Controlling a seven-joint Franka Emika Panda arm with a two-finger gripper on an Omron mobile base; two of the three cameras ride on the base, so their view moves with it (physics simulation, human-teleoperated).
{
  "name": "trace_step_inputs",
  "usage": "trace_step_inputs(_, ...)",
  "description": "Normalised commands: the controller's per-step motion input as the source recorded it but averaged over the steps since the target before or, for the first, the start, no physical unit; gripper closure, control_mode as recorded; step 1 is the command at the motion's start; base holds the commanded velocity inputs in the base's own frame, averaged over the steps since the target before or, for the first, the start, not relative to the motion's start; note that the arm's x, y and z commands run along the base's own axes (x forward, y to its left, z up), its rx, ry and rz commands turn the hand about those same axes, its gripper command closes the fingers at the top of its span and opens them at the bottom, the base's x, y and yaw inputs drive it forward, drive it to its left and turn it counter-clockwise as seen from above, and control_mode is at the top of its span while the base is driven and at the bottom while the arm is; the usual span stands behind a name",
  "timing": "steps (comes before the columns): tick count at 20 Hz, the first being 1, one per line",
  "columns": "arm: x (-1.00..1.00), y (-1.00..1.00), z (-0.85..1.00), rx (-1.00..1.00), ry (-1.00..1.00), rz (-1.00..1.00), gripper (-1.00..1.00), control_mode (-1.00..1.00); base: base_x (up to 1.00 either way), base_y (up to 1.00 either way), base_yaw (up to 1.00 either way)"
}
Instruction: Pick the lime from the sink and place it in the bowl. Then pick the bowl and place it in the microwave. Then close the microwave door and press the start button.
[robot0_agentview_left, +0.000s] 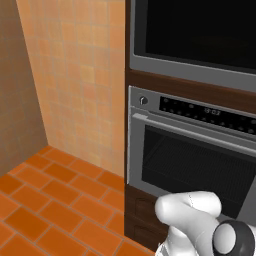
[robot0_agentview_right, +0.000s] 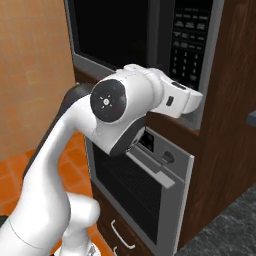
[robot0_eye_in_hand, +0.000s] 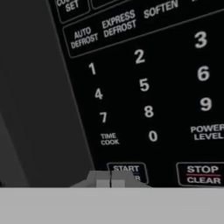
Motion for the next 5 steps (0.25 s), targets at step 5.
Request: trace_step_inputs(5, 0.16, 0.02, 0.0, 0.01, -0.01, 0.07, 1.0, -1.0, 0.0, 0.0, 0.0)
